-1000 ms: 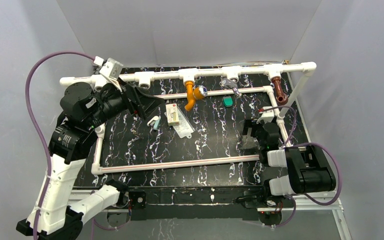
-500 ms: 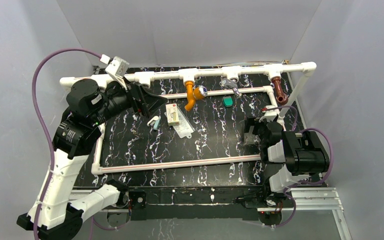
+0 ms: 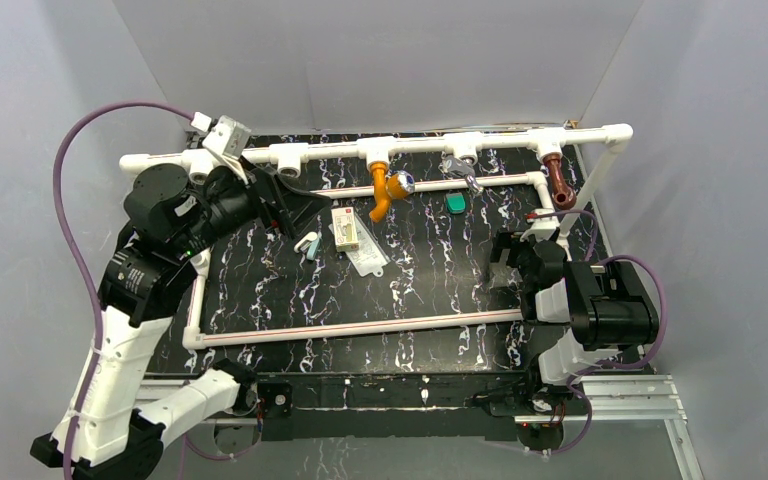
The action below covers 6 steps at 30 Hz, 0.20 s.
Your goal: Install the water faucets
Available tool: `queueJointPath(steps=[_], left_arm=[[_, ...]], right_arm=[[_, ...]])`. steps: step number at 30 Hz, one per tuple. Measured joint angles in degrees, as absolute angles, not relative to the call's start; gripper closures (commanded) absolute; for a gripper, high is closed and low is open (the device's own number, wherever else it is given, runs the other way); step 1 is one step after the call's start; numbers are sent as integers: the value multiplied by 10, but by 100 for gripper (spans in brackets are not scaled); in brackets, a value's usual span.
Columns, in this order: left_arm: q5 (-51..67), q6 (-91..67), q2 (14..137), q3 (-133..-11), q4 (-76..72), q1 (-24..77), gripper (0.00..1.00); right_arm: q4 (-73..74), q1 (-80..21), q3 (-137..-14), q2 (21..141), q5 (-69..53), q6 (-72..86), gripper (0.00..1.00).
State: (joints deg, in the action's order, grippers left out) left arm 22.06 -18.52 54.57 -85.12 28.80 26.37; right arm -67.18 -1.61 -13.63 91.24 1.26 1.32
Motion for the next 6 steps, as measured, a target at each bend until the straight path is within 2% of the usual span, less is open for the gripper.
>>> queueJointPath(steps=[6], left_arm=[[213,-184,545,-851,288,264,20]], right_arm=[[-666,-16,-138,913,13,13,1]])
